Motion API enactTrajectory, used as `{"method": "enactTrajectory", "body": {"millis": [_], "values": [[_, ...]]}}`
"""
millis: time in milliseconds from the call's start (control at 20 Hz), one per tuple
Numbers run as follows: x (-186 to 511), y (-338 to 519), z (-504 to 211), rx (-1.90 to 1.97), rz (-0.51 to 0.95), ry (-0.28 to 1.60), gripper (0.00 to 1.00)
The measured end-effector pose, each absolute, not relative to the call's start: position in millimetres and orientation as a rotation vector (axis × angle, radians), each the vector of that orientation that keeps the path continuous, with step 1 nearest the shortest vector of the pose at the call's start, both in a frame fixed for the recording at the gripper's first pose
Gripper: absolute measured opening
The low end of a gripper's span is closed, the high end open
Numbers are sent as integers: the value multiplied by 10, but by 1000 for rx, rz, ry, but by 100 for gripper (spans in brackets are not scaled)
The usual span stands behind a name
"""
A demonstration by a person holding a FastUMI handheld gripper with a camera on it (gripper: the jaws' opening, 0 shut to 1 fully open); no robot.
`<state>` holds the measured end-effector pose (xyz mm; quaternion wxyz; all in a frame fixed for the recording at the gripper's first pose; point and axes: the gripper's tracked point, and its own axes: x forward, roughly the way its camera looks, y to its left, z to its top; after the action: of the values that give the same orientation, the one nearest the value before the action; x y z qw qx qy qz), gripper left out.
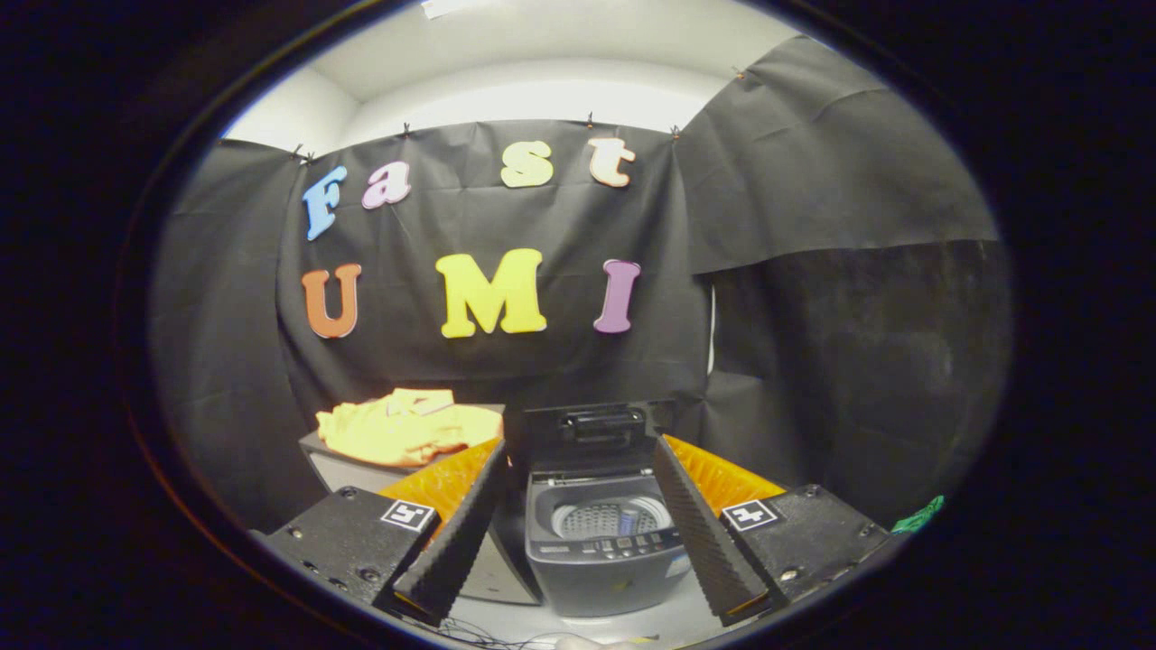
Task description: Put the clothes into the washing machine and then close the washing machine lid.
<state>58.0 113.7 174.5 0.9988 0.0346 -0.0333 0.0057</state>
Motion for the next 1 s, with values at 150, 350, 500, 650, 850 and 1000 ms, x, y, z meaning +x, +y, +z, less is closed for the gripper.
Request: {"method": "enactTrajectory", "body": {"millis": [150,350,500,650,850,1000], "values": [[804,1570,2026,62,51,-77,100],[1150,2256,2330,48,114,-57,100],[1453,2779,2479,42,167,-24,100],[1796,3238,2569,27,209,4,100],[2328,3731,2514,1,242,69,100],[2719,4037,2309,-12,257,149,100]]}}
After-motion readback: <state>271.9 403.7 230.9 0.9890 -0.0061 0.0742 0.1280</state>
